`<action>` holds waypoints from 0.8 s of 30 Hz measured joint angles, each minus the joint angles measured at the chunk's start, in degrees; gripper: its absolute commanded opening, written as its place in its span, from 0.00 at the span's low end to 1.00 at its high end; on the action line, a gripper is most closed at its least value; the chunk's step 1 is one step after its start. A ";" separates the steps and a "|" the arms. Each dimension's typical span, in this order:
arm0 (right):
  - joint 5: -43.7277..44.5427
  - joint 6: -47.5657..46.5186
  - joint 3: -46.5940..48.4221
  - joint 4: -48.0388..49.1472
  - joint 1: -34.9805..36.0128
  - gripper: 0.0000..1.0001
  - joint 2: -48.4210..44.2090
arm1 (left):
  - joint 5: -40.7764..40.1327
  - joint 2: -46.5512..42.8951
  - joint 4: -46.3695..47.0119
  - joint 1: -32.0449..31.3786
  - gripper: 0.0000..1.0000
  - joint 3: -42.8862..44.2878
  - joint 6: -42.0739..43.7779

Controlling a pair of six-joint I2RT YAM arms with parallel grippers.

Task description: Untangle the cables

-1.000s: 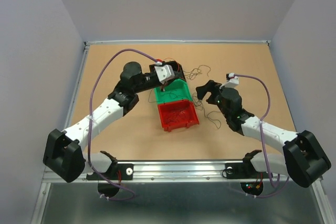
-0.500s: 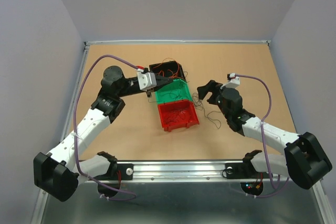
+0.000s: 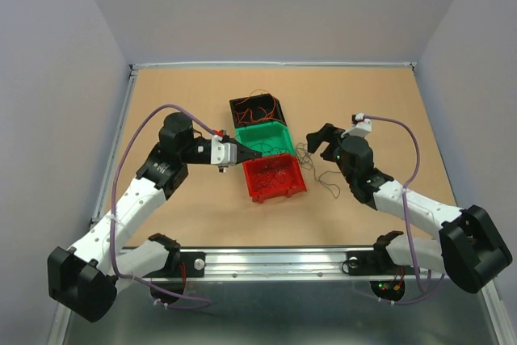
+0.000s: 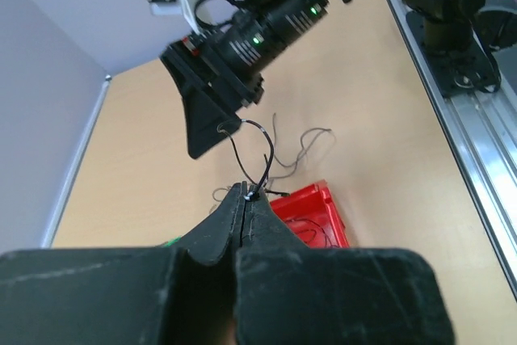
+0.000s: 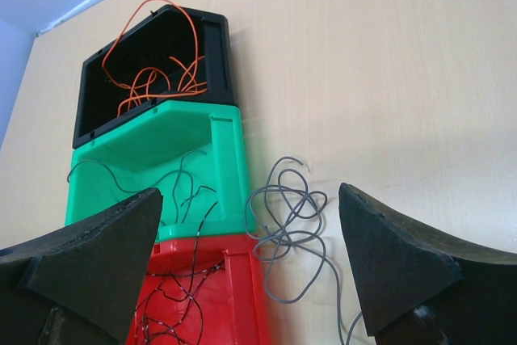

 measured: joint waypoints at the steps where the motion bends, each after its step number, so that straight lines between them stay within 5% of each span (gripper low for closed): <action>1: 0.17 0.00 0.00 -0.09 0.00 0.95 -0.22 | 0.33 -0.44 -1.86 0.00 0.00 -0.63 1.99; 10: 1.05 0.00 0.00 -0.44 0.00 0.95 -1.20 | -2.27 3.37 -9.77 -1.95 0.00 -5.44 13.07; 18: 1.57 0.02 0.00 -0.59 0.00 0.94 -2.23 | -27.21 27.19 -16.15 -15.08 0.00 0.22 14.19; 21: 1.57 0.00 0.00 -0.61 0.00 0.94 -2.25 | -33.27 35.10 -19.65 -15.41 0.01 5.81 13.05; 22: 1.57 -0.02 0.00 -0.66 0.00 0.94 -2.25 | -35.47 36.81 -19.74 -15.37 0.25 6.86 12.57; 23: 1.62 -0.04 0.09 -1.09 0.00 0.95 -2.14 | -37.05 37.22 -19.58 -15.32 0.25 6.91 12.15; 24: 1.75 -0.02 0.57 -1.99 0.00 0.95 -1.20 | -38.73 37.20 -19.63 -15.15 0.49 6.78 11.37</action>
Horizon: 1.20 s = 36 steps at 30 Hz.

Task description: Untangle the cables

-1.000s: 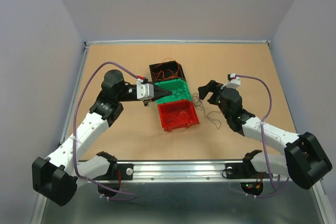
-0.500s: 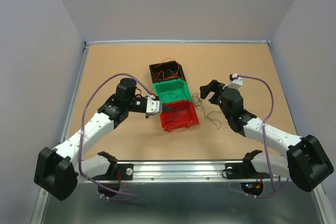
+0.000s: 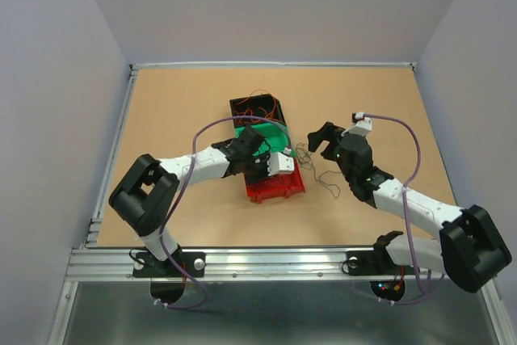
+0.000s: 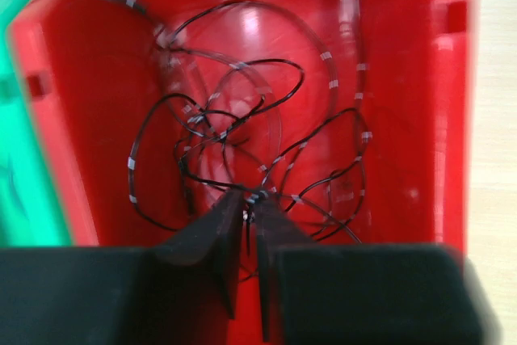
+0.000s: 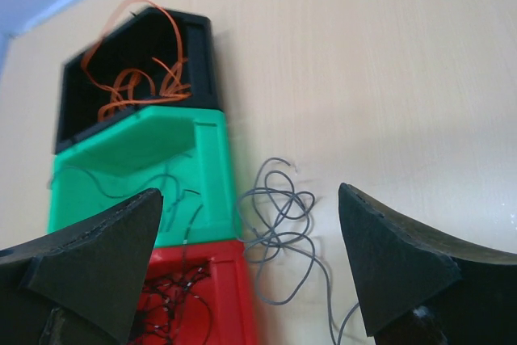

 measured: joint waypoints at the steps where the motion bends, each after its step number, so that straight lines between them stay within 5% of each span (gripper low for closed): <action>1: 0.13 0.00 1.31 -1.33 -0.02 0.96 1.92 | -1.81 -0.55 0.02 0.11 0.54 -0.24 -0.50; 3: -0.33 0.04 4.70 -4.04 -0.02 0.98 7.72 | -3.58 -2.58 0.74 0.15 0.76 -1.03 -1.27; 6: -1.95 0.37 9.25 -7.52 -0.07 1.00 15.87 | -4.92 -8.57 2.21 0.13 0.96 -3.32 -1.95; 12: -4.39 2.62 14.73 -12.15 -0.07 0.95 28.15 | -6.67 -21.07 9.05 0.44 0.99 -7.87 -3.54; 14: -4.74 3.26 15.54 -12.37 -0.07 0.66 28.83 | -6.88 -23.26 10.99 0.66 0.99 -8.72 -4.13; 15: -4.98 3.67 15.82 -12.50 -0.09 0.37 29.14 | -7.04 -24.15 11.98 0.83 0.99 -9.11 -4.61; 16: -5.53 4.22 16.33 -12.72 -0.26 0.37 29.73 | -7.06 -24.48 12.52 0.90 0.99 -9.31 -4.81; 17: -5.90 4.17 16.52 -13.09 -0.26 0.09 29.99 | -7.02 -24.83 13.22 1.11 0.99 -9.57 -5.22; 18: -5.84 4.61 16.52 -13.27 -0.26 0.00 30.16 | -6.88 -25.18 13.84 1.42 0.99 -9.94 -5.68; 21: -5.25 4.94 16.41 -15.02 -0.26 0.01 29.14 | -6.29 -26.49 15.13 2.51 0.99 -11.10 -6.51; 29: -3.61 3.56 9.60 -10.64 -0.28 0.01 4.96 | -3.91 -32.28 20.98 5.88 0.99 -14.91 -7.82; 36: -13.79 -1.66 3.76 -1.60 -0.28 0.01 0.42 | -2.86 -35.78 26.12 7.02 0.99 -18.93 -8.76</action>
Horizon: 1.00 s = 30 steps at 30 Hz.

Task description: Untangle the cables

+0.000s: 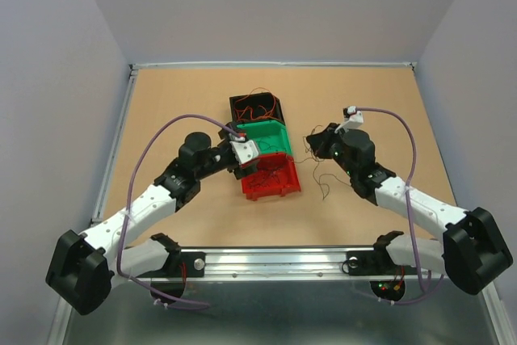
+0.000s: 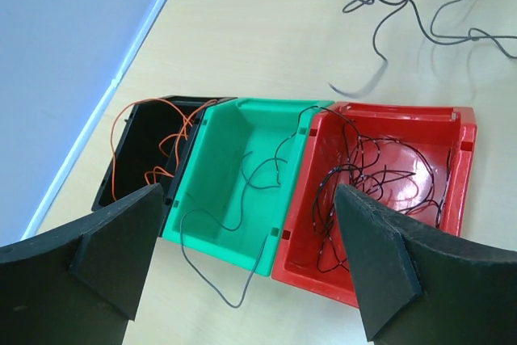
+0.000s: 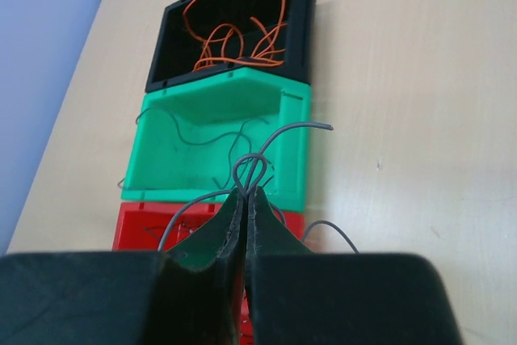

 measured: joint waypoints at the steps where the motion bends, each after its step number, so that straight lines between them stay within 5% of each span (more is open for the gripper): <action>1: -1.07 -0.52 -0.28 0.50 0.02 0.01 -0.22 | 0.31 -0.37 0.39 0.15 0.99 -0.35 -0.02; 17: 2.23 -1.92 -7.58 6.54 0.02 0.11 -13.09 | -2.27 -3.96 14.91 2.29 0.99 -6.27 -5.66; 22: 2.01 -2.54 -7.74 7.02 0.02 0.11 -14.12 | 4.46 4.63 15.50 -1.51 0.99 -0.52 -4.26; 30: 2.12 -2.91 -8.48 8.41 0.02 0.10 -16.63 | 3.28 18.40 15.39 -10.62 0.99 8.98 3.91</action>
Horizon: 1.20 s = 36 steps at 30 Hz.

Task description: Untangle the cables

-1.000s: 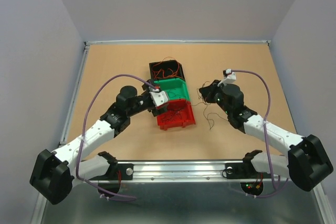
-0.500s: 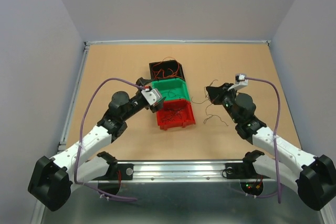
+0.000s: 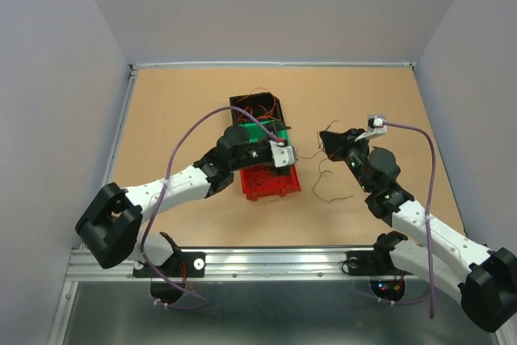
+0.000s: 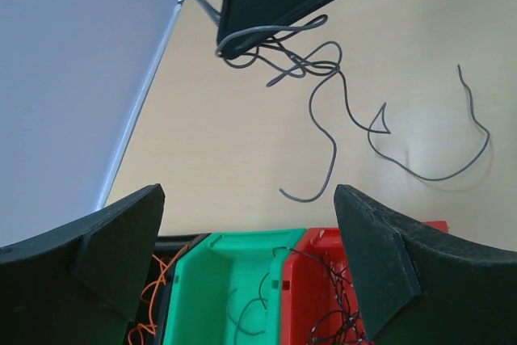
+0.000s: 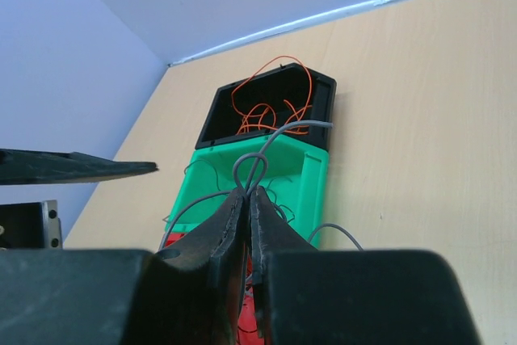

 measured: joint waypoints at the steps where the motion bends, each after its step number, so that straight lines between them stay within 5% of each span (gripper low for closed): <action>1: 0.00 0.00 -0.09 -0.02 0.00 0.10 -0.02 | -0.35 0.98 -0.02 -0.68 0.99 0.35 0.59; 8: -0.11 0.04 -0.09 0.02 0.00 0.10 -0.04 | -4.55 10.40 -1.44 -5.05 0.95 4.68 5.31; 9: -0.13 0.04 -0.09 0.02 0.00 0.10 -0.04 | -5.84 12.55 -1.97 -6.12 0.87 5.95 6.29; 13: -0.26 0.09 -0.09 0.02 0.00 0.11 -0.04 | -10.12 18.40 -4.50 -8.87 0.04 9.66 8.15; 14: -0.20 0.11 -0.09 0.02 0.00 0.12 -0.04 | -10.91 19.34 -4.96 -9.14 0.00 10.43 8.46; 16: 1.01 0.48 -0.39 0.22 0.00 0.26 -0.04 | -13.55 21.46 -5.75 -9.64 0.00 12.20 7.61; 17: 1.88 0.85 -0.70 0.33 0.00 0.55 -0.04 | -14.23 21.64 -5.81 -9.55 0.00 12.41 6.99; 20: 7.28 3.50 -1.75 0.07 0.00 0.97 1.51 | -14.14 20.28 -5.09 -7.17 0.00 11.91 2.40; 24: 12.09 6.34 -1.14 -0.28 -0.11 1.00 10.78 | -5.79 9.73 -1.16 5.44 0.00 7.23 -11.82; 28: 8.02 7.13 1.29 -2.60 -0.13 1.00 23.32 | 0.33 0.17 6.78 17.66 0.00 7.02 -24.37; 36: -4.13 3.45 1.20 7.45 -0.11 1.00 25.64 | 12.09 0.72 13.25 14.99 0.00 4.94 -31.47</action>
